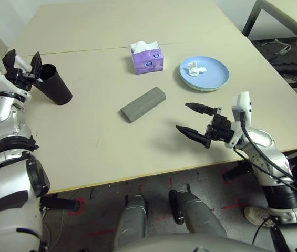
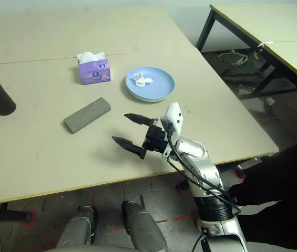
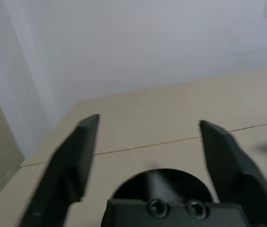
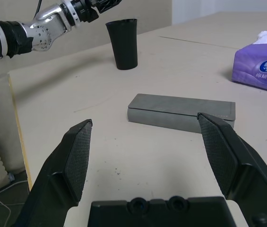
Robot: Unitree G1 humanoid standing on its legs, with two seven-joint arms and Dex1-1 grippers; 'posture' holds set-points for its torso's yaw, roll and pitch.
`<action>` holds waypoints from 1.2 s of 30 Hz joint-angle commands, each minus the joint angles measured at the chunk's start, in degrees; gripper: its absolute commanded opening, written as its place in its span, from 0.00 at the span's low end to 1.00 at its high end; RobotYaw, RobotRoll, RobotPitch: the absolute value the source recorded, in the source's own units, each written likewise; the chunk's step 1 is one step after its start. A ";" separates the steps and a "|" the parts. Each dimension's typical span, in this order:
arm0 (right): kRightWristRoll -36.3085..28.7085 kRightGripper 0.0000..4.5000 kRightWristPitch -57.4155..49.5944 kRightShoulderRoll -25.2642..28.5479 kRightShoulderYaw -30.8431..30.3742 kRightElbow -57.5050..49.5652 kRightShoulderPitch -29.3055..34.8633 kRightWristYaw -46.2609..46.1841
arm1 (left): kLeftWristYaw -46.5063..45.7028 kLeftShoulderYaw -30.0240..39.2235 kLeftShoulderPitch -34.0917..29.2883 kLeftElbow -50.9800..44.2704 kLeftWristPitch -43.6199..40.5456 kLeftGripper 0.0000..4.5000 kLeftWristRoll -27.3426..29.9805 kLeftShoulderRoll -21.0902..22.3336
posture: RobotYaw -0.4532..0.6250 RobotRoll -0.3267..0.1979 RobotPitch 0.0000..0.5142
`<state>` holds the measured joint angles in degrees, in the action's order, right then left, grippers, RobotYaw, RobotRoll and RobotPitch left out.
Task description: Organize and tidy the items on the table.
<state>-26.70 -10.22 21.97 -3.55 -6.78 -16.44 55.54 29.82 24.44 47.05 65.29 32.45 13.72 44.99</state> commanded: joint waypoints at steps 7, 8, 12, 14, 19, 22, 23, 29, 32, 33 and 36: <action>-0.17 1.00 -0.10 -0.22 0.04 0.30 -0.65 0.06 | 4.05 2.24 -3.30 -3.25 -1.60 0.99 4.08 0.18 | 0.30 0.62 0.35; 0.07 1.00 0.41 0.03 0.53 0.75 -0.57 0.00 | 6.24 2.63 -4.68 -4.57 -3.27 0.99 5.38 0.15 | 0.30 0.62 0.35; 2.07 1.00 4.62 0.31 3.90 4.65 -1.15 -2.73 | 10.58 4.79 -13.05 -11.08 -7.29 0.99 9.11 0.60 | 0.30 0.62 0.36; 2.24 1.00 7.13 0.36 7.36 8.14 -2.22 -5.42 | 11.30 8.33 -19.18 -16.38 -10.13 0.99 12.85 0.93 | 0.31 0.62 0.37; 3.92 1.00 15.45 2.63 16.30 18.28 -5.10 -11.52 | 9.93 18.00 -35.32 -31.07 -18.02 0.99 20.62 0.32 | 0.34 0.62 0.37; 6.25 1.00 21.04 4.84 20.41 26.17 -5.75 -15.66 | 8.05 19.76 -42.85 -39.50 -21.44 0.99 21.94 -2.28 | 0.35 0.62 0.38; 6.64 1.00 22.59 5.34 21.64 28.64 -5.93 -16.97 | 7.43 19.87 -44.68 -41.77 -22.32 0.99 22.08 -3.29 | 0.35 0.62 0.38; 8.57 1.00 31.83 8.31 25.10 42.07 -6.31 -20.26 | 5.79 15.27 -50.66 -50.34 -25.54 0.99 19.48 -8.64 | 0.35 0.62 0.38; 8.78 1.00 35.07 8.88 24.71 44.45 -5.78 -19.05 | 5.73 12.82 -51.38 -51.52 -26.81 0.99 18.09 -9.56 | 0.35 0.62 0.39; 8.78 1.00 35.87 8.97 24.68 44.86 -5.58 -18.87 | 5.67 12.04 -51.61 -51.76 -26.98 0.99 17.34 -9.68 | 0.35 0.62 0.39; 9.43 1.00 38.07 8.98 24.11 45.05 -4.69 -18.47 | 5.16 11.26 -51.03 -50.72 -27.83 0.99 16.39 -9.53 | 0.34 0.62 0.40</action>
<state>-18.08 26.29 30.66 21.07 37.32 -22.14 36.48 35.48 35.97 -3.58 14.00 5.61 31.26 35.42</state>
